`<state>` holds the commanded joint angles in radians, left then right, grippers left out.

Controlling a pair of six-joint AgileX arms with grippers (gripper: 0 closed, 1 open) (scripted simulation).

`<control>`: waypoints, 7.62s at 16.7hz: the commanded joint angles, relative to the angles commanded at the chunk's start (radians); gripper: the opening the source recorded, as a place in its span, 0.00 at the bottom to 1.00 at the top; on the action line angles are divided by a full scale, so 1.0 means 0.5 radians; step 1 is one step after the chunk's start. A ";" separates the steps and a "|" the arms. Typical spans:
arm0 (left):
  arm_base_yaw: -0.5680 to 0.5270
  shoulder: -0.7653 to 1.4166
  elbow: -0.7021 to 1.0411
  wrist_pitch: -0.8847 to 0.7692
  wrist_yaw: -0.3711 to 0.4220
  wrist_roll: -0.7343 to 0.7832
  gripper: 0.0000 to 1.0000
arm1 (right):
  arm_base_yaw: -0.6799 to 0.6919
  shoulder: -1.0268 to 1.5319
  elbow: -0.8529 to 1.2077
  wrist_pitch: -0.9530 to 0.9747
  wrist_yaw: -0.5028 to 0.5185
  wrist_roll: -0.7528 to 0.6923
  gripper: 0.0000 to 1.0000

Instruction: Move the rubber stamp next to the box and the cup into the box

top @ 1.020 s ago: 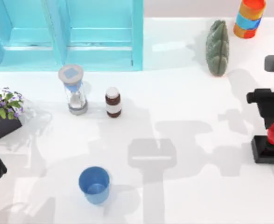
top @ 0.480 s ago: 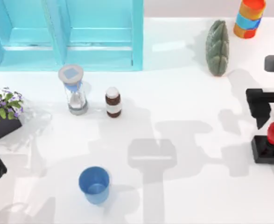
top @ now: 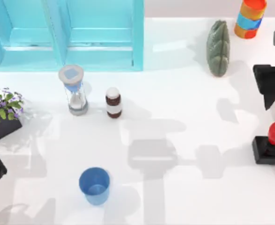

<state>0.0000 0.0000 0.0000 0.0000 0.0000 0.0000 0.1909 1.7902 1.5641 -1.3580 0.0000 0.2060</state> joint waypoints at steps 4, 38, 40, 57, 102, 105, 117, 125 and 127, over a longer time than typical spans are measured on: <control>0.000 0.000 0.000 0.000 0.000 0.000 1.00 | -0.005 -0.017 0.303 -0.306 -0.001 -0.006 1.00; 0.000 0.000 0.000 0.000 0.000 0.000 1.00 | 1.641 0.998 0.818 0.208 0.008 1.652 1.00; 0.000 0.000 0.000 0.000 0.000 0.000 1.00 | 1.644 1.019 0.691 0.355 0.008 1.655 1.00; 0.000 0.000 0.000 0.000 0.000 0.000 1.00 | 1.648 1.045 0.542 0.531 0.008 1.659 0.25; 0.000 0.000 0.000 0.000 0.000 0.000 1.00 | -0.157 0.018 -0.194 0.180 -0.028 -0.178 0.00; 0.000 0.000 0.000 0.000 0.000 0.000 1.00 | -0.570 -0.049 -0.257 0.200 -0.038 -0.473 0.00; 0.000 0.000 0.000 0.000 0.000 0.000 1.00 | -1.820 -0.381 -0.699 0.338 -0.060 -1.831 0.00; 0.000 0.000 0.000 0.000 0.000 0.000 1.00 | -1.804 -0.374 -0.745 0.392 -0.059 -1.825 0.00; 0.000 0.000 0.000 0.000 0.000 0.000 1.00 | -1.798 -0.362 -0.800 0.461 -0.059 -1.818 0.00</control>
<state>0.0000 0.0000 0.0000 0.0000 0.0000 0.0000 -0.7078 1.6090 1.1641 -1.1273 -0.0295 -0.7030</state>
